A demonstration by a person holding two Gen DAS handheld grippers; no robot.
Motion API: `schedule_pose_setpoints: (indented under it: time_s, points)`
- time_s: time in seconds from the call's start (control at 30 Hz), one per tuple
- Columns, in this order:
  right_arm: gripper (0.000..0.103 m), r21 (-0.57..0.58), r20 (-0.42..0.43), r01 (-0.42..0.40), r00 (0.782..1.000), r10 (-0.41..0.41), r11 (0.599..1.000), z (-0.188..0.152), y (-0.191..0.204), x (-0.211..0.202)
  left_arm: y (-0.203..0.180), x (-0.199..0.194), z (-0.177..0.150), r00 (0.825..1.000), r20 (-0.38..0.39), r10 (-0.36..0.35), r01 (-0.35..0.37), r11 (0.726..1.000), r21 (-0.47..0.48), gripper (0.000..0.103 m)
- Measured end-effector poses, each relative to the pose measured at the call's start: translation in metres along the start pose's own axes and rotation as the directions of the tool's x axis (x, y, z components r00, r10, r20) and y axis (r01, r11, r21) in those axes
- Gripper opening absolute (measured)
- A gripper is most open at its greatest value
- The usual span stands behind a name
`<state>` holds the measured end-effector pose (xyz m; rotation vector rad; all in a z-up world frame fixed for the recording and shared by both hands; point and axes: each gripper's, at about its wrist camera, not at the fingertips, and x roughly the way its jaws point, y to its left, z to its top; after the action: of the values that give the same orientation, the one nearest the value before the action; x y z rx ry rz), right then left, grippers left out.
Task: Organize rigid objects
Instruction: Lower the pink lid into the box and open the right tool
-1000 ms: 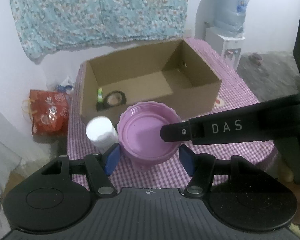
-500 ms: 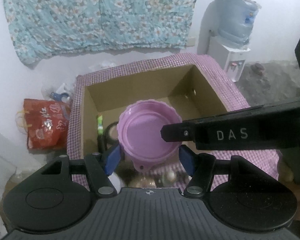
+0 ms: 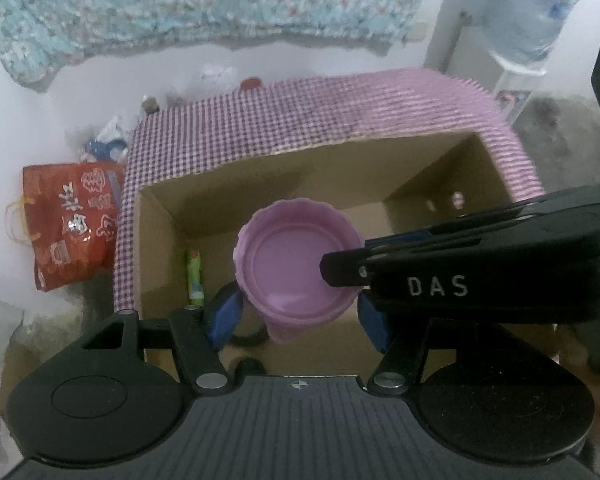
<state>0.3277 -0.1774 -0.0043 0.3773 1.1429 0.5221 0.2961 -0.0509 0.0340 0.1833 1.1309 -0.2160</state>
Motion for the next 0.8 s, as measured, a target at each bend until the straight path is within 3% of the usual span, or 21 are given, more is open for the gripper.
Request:
schedule_pose_setpoints:
  time_s: [0.23, 0.43, 0.57, 0.8]
  points:
    - [0.023, 0.048, -0.08, 0.006, 0.997, -0.002, 0.999, 0.024, -0.03, 0.051, 0.003, 0.044, 0.02, 0.995, -0.087, 0.044, -0.045, 0.999, -0.016, 0.063]
    - [0.023, 0.072, -0.105, 0.026, 0.994, -0.018, 0.997, 0.029, -0.043, 0.08, 0.013, 0.074, 0.029, 0.988, -0.15, 0.025, -0.039, 0.995, -0.091, 0.063]
    - [0.024, 0.1, -0.11, 0.033, 0.994, -0.022, 0.994, 0.027, -0.053, 0.092, 0.018, 0.087, 0.029, 0.984, -0.176, 0.001, -0.027, 0.989, -0.148, 0.063]
    - [0.025, 0.13, -0.096, 0.032, 0.995, -0.019, 0.991, 0.025, -0.063, 0.085, 0.018, 0.083, 0.026, 0.984, -0.179, -0.005, -0.023, 0.988, -0.154, 0.064]
